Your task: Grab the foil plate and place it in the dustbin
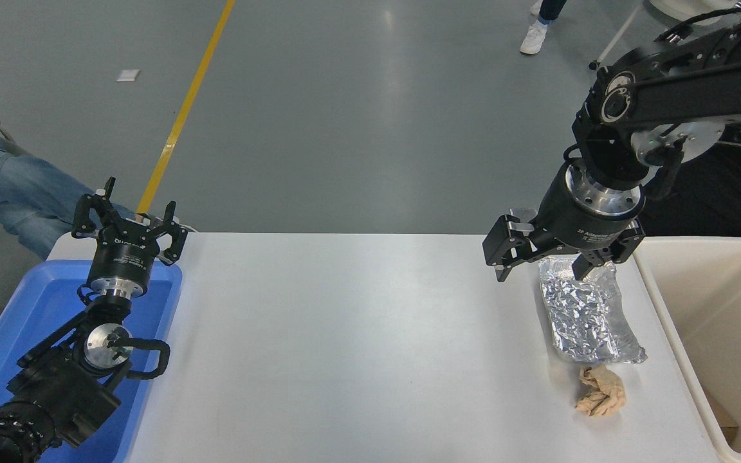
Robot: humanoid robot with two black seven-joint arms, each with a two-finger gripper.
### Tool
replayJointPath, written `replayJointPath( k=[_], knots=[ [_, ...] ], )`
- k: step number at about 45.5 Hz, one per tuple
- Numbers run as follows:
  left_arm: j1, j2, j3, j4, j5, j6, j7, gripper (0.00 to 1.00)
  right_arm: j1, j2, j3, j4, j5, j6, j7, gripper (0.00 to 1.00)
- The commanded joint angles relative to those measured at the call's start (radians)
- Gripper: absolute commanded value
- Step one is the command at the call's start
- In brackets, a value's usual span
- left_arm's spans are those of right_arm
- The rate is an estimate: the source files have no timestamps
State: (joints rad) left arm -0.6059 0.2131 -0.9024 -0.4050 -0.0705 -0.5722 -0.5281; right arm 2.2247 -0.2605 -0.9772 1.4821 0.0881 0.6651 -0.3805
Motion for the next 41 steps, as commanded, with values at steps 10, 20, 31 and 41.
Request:
replayJointPath(
  k=[10, 20, 31, 41],
  knots=[
    [0.0, -0.001, 0.0, 0.0, 0.0, 0.0, -0.001, 0.99, 0.0, 0.001, -0.001, -0.002, 0.001, -0.001, 0.0, 1.0],
    [0.0, 0.0, 0.0, 0.0, 0.0, 0.0, -0.001, 0.99, -0.007, 0.001, -0.014, -0.005, 0.007, -0.001, 0.0, 1.0],
    [0.0, -0.001, -0.001, 0.0, 0.0, 0.0, -0.001, 0.99, -0.036, 0.001, -0.015, -0.034, 0.019, 0.002, 0.002, 1.0],
    [0.0, -0.001, -0.001, 0.0, 0.0, 0.0, 0.0, 0.99, -0.071, 0.001, -0.018, -0.077, 0.03, 0.004, 0.002, 1.0]
  ],
)
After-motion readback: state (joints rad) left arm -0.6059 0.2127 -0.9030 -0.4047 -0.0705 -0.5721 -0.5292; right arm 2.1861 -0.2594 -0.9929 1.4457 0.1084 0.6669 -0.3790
